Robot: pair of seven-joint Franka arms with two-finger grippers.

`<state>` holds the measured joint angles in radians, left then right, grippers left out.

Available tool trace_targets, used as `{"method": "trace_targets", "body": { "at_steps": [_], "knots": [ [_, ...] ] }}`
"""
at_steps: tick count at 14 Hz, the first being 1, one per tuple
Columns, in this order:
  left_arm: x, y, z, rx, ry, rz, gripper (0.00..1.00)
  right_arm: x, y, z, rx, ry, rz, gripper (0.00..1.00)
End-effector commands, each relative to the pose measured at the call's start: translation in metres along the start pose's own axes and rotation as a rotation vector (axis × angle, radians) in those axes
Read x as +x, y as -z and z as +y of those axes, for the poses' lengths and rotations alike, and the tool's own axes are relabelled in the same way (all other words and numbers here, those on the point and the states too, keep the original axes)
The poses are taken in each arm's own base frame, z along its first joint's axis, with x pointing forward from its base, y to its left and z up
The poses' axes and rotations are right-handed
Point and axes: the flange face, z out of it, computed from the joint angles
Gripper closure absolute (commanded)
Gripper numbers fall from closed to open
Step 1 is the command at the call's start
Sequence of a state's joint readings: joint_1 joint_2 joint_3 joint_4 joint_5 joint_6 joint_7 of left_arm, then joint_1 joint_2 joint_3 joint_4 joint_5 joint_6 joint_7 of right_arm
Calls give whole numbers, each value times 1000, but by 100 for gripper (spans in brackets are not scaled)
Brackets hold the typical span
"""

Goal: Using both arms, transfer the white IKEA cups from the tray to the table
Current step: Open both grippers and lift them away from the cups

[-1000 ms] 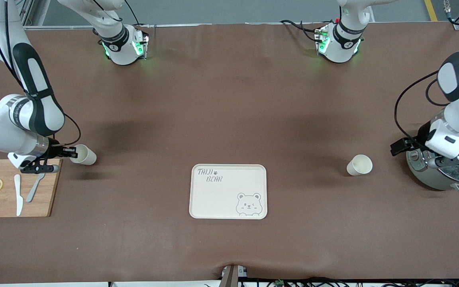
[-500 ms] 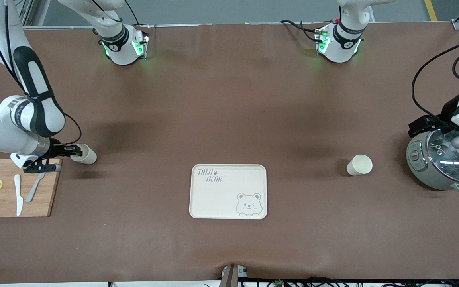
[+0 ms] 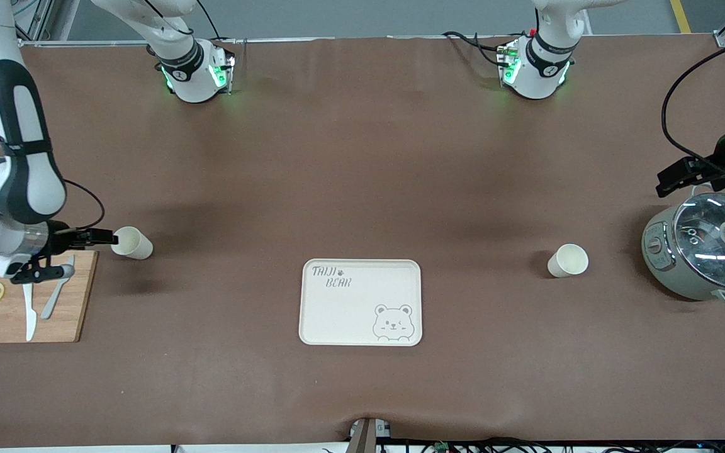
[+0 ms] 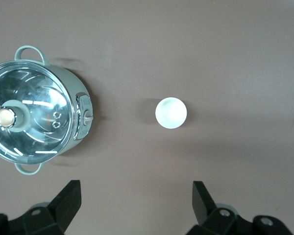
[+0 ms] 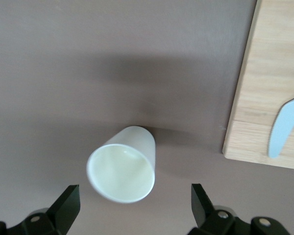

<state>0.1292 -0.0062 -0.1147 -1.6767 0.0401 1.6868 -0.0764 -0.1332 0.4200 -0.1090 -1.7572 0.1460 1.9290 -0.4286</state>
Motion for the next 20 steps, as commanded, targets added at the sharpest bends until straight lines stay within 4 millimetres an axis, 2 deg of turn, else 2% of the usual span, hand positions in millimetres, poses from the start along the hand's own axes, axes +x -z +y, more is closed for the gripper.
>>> {"method": "trace_targets", "body": {
  "at_steps": [1, 4, 5, 8, 11, 12, 13, 14, 15, 16, 19, 20],
  "knots": [
    [-16, 19, 8, -20, -29, -10, 0, 15, 60, -20, -12, 26, 19, 0],
    [-22, 25, 20, -18, -52, -9, 0, 14, 151, -43, -19, -176, 39, 0],
    [-23, 25, 22, -17, -55, -12, 0, 9, 166, -50, -12, -208, 17, 0],
    [-24, 26, 30, -18, -69, -12, 0, -5, 206, -93, -28, -209, 11, 0],
    [-27, 33, 28, -17, -67, 0, 0, -52, 270, -127, -44, -321, 107, 0],
    [-28, 33, 29, -17, -68, 0, 0, -65, 276, -141, -45, -311, 105, 0],
    [-27, 32, 28, -17, -67, -1, 0, -74, 274, -146, -43, -294, 93, 0],
    [-27, 31, 29, -17, -67, -3, 0, -82, 264, -147, -37, -287, 66, 0],
    [-26, 31, 30, -16, -68, -3, 0, -90, 266, -145, -41, -282, 78, 0],
    [-24, 32, 30, -17, -68, 2, 0, -89, 268, -142, -69, -241, 76, 0],
    [-19, 35, 29, -19, -67, 10, 0, -97, 296, -145, -156, -236, 120, 0],
    [-18, 34, 29, -19, -67, 8, 0, -98, 293, -142, -155, -232, 117, 0]
  ]
}}
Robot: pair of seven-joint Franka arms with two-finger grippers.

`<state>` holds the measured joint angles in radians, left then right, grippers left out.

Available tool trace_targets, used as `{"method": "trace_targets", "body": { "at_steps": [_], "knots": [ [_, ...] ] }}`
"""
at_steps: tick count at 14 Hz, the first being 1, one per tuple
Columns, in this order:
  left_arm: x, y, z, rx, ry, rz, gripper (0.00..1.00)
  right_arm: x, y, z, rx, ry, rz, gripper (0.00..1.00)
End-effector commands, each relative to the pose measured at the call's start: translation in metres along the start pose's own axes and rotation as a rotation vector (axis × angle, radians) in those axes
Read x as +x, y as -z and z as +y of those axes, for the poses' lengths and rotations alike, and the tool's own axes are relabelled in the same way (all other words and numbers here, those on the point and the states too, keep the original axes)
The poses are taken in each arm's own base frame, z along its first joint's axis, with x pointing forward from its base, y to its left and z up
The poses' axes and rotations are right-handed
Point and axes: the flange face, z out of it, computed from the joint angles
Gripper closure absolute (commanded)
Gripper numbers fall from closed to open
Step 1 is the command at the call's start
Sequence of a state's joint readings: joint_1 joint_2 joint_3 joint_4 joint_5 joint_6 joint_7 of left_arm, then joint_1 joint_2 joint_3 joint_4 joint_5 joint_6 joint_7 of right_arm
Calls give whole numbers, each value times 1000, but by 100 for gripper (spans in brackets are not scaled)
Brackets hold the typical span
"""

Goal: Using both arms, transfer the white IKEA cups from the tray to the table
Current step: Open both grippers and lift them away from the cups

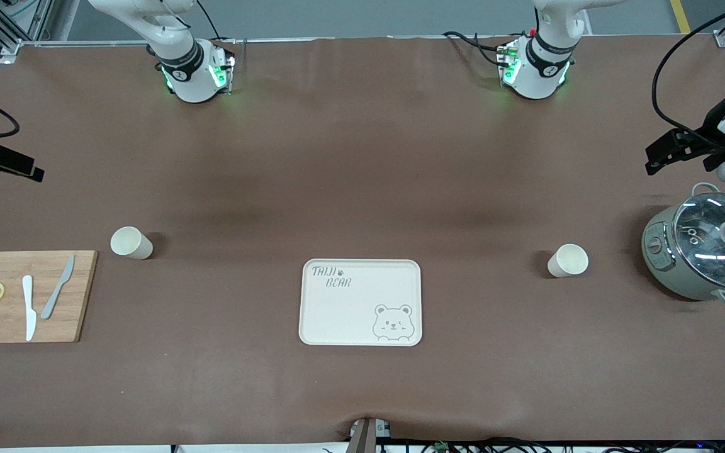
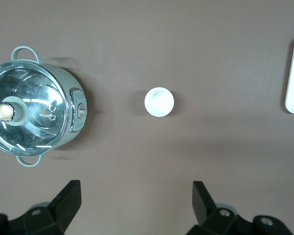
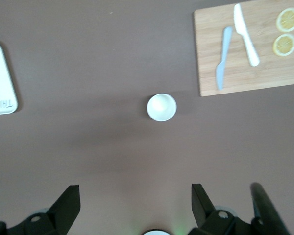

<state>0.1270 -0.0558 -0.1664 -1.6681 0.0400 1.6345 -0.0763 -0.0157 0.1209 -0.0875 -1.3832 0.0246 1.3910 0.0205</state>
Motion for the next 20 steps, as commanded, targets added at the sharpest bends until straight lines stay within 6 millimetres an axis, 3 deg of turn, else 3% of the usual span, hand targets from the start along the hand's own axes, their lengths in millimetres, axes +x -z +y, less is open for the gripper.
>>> {"method": "trace_targets", "body": {
  "at_steps": [1, 4, 8, 11, 16, 20],
  "knots": [
    [2, 6, 0, -26, -15, -1, 0, -13, 13, 1, -17, 24, 24, 0],
    [3, 5, -1, -25, -12, -1, 0, -38, 21, -19, -15, 65, 48, 0],
    [3, 6, -2, -25, -11, 2, 0, -36, 14, -16, 1, 58, 55, 0],
    [4, 6, -1, -26, -12, 2, 0, -34, 4, 1, 51, 64, 43, 0],
    [4, 6, -1, -26, -12, 2, 0, -34, 17, -10, 9, 106, 66, 0],
    [5, 5, -1, -23, -14, -1, 0, -33, 17, -7, 3, 100, 69, 0]
  ]
}}
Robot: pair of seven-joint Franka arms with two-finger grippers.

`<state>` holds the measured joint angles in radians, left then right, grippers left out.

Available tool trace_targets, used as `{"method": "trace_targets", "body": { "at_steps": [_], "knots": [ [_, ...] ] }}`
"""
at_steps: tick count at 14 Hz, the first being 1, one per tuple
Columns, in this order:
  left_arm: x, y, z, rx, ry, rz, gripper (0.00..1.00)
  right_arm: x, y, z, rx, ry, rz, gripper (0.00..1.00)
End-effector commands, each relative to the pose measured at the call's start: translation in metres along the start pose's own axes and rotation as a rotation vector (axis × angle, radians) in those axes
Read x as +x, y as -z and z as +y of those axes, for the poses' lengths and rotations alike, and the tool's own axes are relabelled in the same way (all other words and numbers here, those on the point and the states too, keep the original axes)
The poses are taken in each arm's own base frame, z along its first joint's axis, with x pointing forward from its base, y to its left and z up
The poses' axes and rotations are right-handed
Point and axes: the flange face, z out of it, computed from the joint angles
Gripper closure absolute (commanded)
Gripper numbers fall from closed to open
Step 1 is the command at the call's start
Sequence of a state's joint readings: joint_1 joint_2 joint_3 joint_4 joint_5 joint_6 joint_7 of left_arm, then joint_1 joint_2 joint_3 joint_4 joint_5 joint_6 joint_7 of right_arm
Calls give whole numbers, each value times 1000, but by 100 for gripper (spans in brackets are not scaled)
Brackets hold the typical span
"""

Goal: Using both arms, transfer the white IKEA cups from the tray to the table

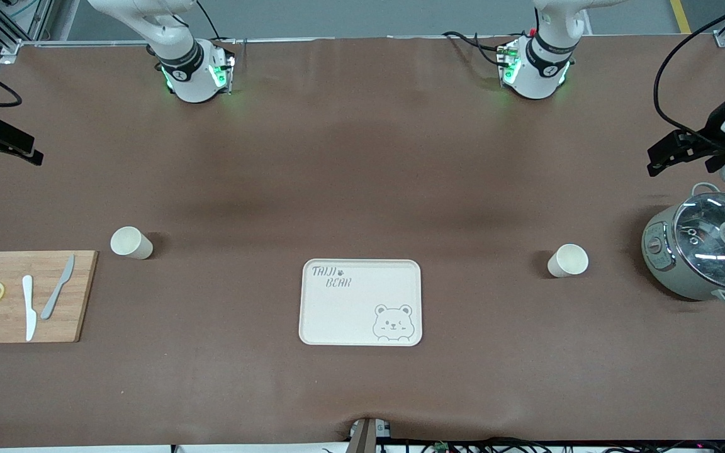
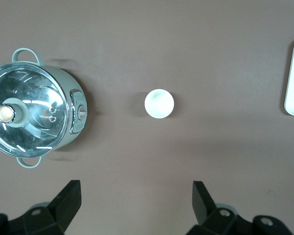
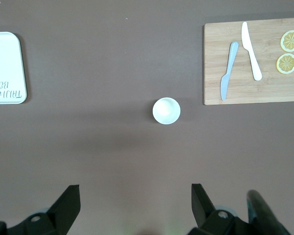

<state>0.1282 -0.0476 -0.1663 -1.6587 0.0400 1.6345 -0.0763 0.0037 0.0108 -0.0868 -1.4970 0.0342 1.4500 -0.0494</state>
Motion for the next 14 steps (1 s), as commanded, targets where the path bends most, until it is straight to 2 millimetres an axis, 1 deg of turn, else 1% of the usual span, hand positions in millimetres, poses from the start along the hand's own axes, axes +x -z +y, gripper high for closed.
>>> {"method": "trace_targets", "body": {
  "at_steps": [1, 6, 10, 14],
  "knots": [
    [2, 5, 0, -21, -15, 0, 0, -4, 7, 2, -26, 8, 13, 0],
    [3, 4, -1, -20, -14, -3, 0, -4, 7, 3, -40, 6, 13, 0],
    [4, 3, -1, -21, -11, -5, 0, -3, 5, 8, -30, -4, 10, 0],
    [9, 4, 1, -22, -3, 0, 0, -3, 5, 8, -30, -5, 10, 0]
  ]
}}
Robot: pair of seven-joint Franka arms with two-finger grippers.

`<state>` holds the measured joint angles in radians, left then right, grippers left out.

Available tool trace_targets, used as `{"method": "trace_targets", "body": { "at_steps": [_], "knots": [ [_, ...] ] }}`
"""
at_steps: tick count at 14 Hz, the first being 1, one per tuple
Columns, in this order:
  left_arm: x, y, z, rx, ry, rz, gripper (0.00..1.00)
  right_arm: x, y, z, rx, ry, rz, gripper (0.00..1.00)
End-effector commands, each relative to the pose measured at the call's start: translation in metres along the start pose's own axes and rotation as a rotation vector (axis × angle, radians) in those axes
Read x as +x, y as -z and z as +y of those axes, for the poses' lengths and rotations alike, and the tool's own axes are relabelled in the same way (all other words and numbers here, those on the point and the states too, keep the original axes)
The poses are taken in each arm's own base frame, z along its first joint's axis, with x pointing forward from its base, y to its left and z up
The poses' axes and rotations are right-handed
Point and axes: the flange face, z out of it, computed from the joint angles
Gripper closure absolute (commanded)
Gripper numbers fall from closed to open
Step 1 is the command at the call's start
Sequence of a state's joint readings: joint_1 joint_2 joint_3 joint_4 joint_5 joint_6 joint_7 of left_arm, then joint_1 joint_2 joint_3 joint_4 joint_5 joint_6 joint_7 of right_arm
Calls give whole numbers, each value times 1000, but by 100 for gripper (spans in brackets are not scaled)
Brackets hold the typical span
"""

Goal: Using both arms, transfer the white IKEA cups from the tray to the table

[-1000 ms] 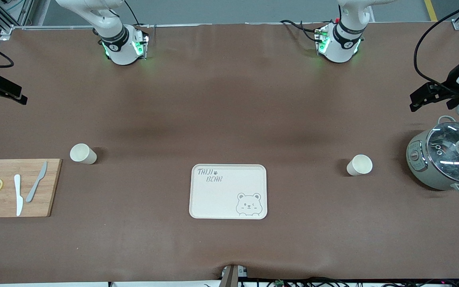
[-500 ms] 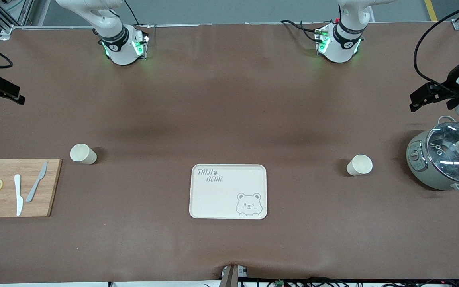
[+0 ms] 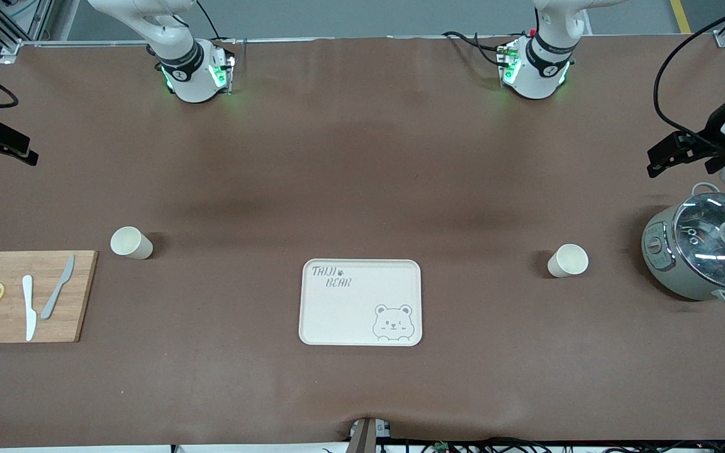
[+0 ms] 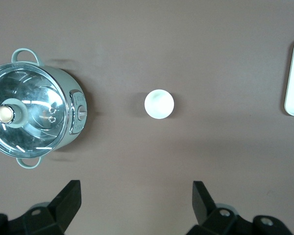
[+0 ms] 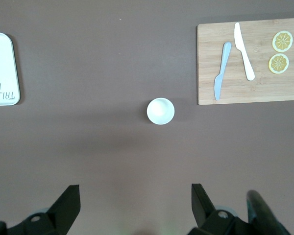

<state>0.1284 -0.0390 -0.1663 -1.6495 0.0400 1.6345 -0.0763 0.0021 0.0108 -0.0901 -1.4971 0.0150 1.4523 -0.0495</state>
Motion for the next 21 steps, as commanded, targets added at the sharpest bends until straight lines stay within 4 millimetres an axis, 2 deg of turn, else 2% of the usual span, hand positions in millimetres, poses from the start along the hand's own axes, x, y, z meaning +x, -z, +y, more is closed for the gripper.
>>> {"method": "trace_targets", "body": {
  "at_steps": [1, 17, 21],
  "knots": [
    [6, 4, 2, -21, -3, -1, 0, -3, 5, 3, -11, 2, 9, 0],
    [0, 10, 12, -24, 34, -9, 0, -3, 5, 3, -10, 1, 9, 0],
    [1, 14, 7, -17, 31, -5, 0, -3, 5, 5, -10, -2, 11, 0]
  ]
}}
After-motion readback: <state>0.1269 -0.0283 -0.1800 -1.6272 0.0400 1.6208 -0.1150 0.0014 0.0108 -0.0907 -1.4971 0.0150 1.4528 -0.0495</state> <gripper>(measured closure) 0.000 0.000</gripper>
